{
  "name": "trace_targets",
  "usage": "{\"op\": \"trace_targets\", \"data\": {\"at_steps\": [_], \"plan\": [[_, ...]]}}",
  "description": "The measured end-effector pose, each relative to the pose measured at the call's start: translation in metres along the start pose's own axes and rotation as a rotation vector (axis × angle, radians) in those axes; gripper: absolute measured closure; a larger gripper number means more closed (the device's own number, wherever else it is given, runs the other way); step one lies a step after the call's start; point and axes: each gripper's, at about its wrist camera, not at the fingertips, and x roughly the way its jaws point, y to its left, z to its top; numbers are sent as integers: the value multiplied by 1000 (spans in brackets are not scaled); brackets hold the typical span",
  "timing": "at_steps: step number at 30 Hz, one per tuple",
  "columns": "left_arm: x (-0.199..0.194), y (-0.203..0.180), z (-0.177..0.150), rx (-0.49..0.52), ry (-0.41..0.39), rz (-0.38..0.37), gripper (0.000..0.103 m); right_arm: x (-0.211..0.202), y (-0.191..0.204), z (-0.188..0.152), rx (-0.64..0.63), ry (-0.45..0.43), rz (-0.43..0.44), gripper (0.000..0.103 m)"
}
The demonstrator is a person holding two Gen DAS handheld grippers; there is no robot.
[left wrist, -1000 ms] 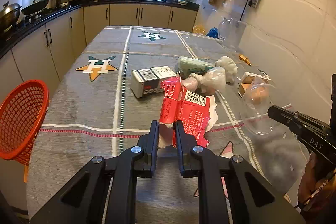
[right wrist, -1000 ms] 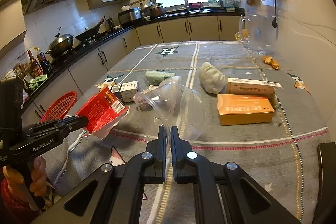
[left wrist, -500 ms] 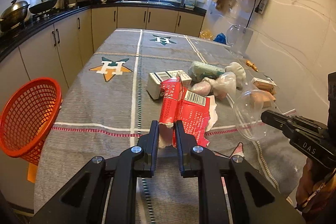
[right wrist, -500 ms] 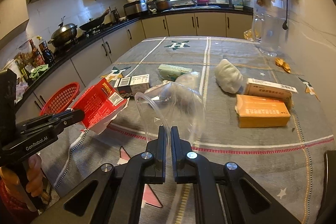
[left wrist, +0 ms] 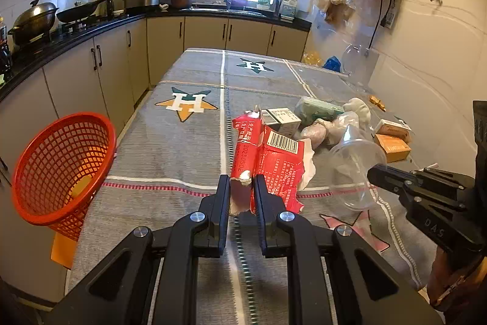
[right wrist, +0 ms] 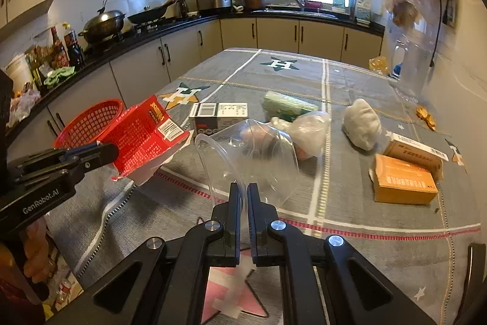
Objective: Collect trash
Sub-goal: 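Lift the red carton and plastic cup toward the orange basket, then carry the red carton and plastic cup over the orange basket with both tools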
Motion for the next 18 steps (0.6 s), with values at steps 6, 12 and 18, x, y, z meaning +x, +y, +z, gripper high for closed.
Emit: {"op": "trace_targets", "data": {"at_steps": [6, 12, 18], "plan": [[-6, 11, -1, -15, -15, 20, 88, 6, 14, 5, -42, 4, 0, 98], [-12, 24, -2, -37, -29, 35, 88, 8, 29, 12, -83, -3, 5, 98], [-18, 37, -1, -58, -42, 52, 88, 12, 45, 17, -118, -4, 15, 98]]}}
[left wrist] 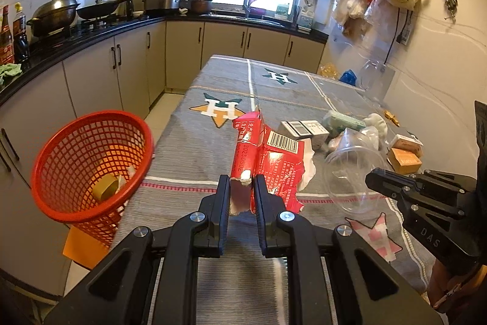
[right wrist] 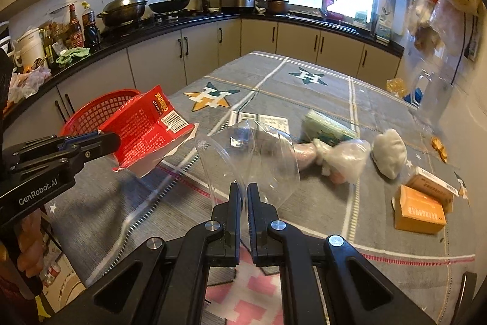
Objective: Collect trash
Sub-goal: 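Carry the red carton and plastic cup over the orange basket with both tools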
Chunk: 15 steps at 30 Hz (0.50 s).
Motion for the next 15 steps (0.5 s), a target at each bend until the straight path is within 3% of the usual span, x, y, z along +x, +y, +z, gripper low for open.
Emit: {"op": "trace_targets", "data": {"at_steps": [15], "plan": [[-24, 55, 9, -84, -63, 89, 88, 3, 35, 25, -64, -20, 72, 98]]}}
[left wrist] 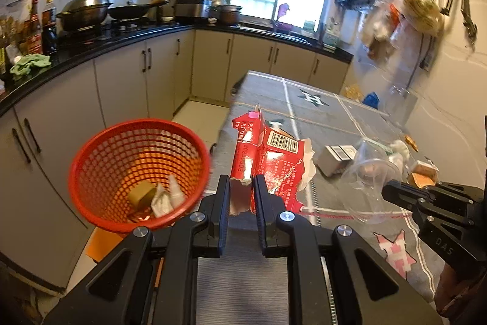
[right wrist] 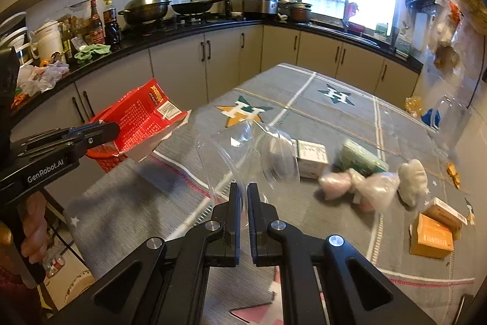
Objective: Collect trash
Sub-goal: 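Carry the red carton and plastic cup over the orange basket with both tools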
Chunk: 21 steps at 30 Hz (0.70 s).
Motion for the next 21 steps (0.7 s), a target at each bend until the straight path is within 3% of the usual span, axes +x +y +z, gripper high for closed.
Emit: {"op": "trace_targets", "data": {"at_steps": [14, 21], "plan": [[-12, 61, 8, -91, -39, 131, 88, 7, 41, 40, -62, -37, 116, 98], [-11, 84, 6, -121, -37, 178, 88, 26, 62, 63, -59, -6, 192, 97]]}}
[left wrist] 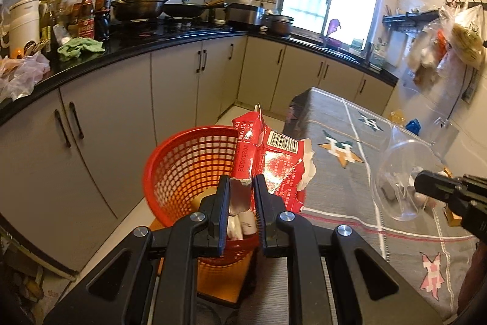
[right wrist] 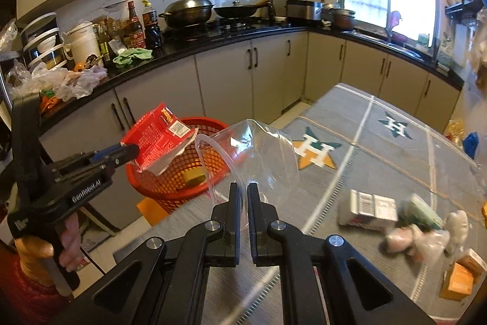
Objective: Collect trash
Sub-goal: 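Carry the red carton and plastic cup over the orange basket with both tools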
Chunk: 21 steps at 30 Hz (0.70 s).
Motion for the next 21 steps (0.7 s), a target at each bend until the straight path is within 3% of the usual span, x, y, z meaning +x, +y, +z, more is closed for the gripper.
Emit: {"op": "trace_targets", "data": {"at_steps": [10, 21], "plan": [[18, 17, -1, 12, 14, 101, 88, 46, 21, 32, 24, 43, 90, 97], [40, 30, -5, 6, 59, 124, 88, 95, 34, 42, 53, 108, 144, 97]]}}
